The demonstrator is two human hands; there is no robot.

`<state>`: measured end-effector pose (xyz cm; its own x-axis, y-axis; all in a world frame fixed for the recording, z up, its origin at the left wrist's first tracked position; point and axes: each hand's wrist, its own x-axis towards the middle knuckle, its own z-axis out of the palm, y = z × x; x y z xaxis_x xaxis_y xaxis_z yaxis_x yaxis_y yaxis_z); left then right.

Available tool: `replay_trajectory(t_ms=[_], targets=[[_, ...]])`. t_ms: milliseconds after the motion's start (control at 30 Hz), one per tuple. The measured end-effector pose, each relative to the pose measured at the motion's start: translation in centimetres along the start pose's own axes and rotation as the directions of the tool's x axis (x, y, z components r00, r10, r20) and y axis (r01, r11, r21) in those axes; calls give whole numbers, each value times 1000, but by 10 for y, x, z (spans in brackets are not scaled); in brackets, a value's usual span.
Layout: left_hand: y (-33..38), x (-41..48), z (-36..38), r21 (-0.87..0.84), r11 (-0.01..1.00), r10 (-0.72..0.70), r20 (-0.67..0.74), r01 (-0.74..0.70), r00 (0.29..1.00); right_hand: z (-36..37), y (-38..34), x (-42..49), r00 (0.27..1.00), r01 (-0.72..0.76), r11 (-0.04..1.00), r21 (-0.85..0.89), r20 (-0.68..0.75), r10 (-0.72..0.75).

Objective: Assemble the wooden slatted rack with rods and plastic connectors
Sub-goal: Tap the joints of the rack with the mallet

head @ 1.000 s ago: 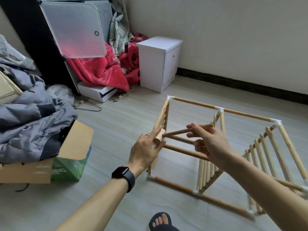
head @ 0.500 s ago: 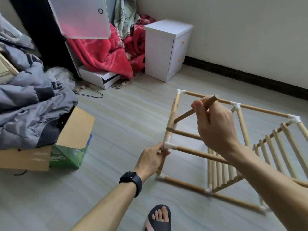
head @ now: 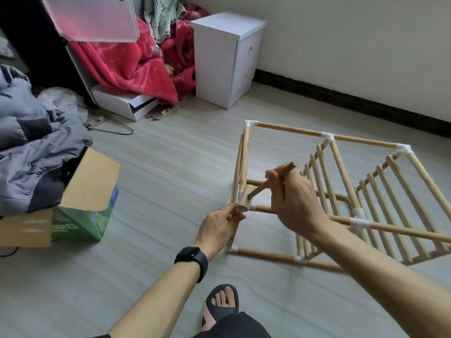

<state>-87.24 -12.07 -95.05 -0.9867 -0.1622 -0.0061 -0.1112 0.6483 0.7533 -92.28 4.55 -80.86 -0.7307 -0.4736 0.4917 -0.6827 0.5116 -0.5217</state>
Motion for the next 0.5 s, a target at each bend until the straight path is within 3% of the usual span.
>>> replay_trajectory(t_ms=[100,167,200,267,333,433,500], targets=[[2,-3,-2,2,1000,-10,13,10,1000,-16,0,4,988,-143,988,67,77,137],[2,-3,-2,6,1000,-14,13,14,1000,-29,-4,-3,961,-277,926,257,87,264],[3,-3,-2,12,1000,-14,10,14,1000,-35,-6,-9,930,-368,848,382,138,341],[3,-2,0,21,1000,-22,5,21,1000,-50,-8,-19,821,-567,589,576,339,459],[2,-1,1,25,999,-31,11,31,999,-63,-4,-27,706,-705,435,560,497,504],[0,-1,2,22,999,-32,24,32,999,-67,2,-45,673,-736,549,396,513,532],[0,0,1,29,999,-29,27,28,999,-65,7,-57,661,-743,559,367,531,530]])
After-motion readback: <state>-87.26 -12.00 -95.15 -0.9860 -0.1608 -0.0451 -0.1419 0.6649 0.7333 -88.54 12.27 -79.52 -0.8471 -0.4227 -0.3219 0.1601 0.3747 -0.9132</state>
